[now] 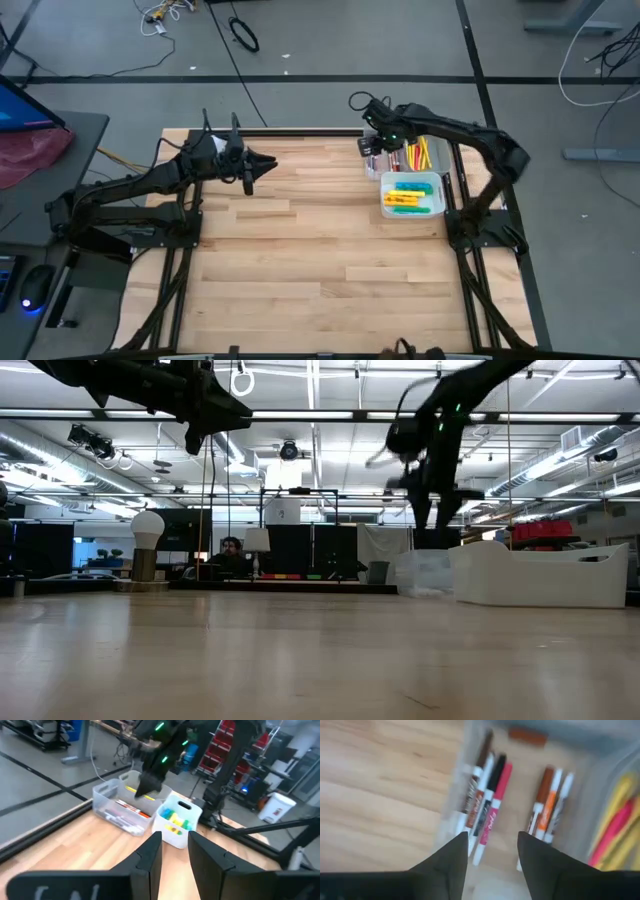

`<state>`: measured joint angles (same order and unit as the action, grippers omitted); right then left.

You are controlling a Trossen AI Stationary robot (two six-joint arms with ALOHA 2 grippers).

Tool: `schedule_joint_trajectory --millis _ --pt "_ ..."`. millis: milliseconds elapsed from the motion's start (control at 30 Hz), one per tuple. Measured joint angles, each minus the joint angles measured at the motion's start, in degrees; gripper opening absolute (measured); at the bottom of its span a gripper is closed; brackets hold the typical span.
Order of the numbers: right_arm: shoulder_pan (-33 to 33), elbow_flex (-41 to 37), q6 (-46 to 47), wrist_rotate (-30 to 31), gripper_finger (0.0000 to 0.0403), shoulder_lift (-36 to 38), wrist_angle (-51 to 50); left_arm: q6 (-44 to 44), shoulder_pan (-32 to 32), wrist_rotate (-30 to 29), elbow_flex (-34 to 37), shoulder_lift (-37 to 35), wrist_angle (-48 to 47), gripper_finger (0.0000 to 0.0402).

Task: Pick & Place Markers
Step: Return to Home Position

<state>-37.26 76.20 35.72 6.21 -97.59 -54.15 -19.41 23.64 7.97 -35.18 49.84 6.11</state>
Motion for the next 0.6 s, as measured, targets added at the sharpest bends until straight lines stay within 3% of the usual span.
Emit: schedule_joint_trajectory --millis 233,367,533,600 --pt "9.3 0.0 -14.3 9.3 0.0153 17.8 2.9 -2.2 0.0 4.1 0.0 0.0 0.0 0.0099" --pt "14.0 0.0 -21.1 9.2 0.0127 28.1 4.8 -4.0 0.0 5.3 0.0 0.0 0.0 0.0099" --pt "16.5 -5.2 -19.1 7.5 0.0078 42.0 5.8 -7.1 -0.2 5.4 0.0 0.0 0.5 0.0099" --pt "17.1 -9.8 -17.5 3.7 0.0056 47.1 8.1 -8.7 -0.2 5.4 0.0 0.0 1.8 0.0099"
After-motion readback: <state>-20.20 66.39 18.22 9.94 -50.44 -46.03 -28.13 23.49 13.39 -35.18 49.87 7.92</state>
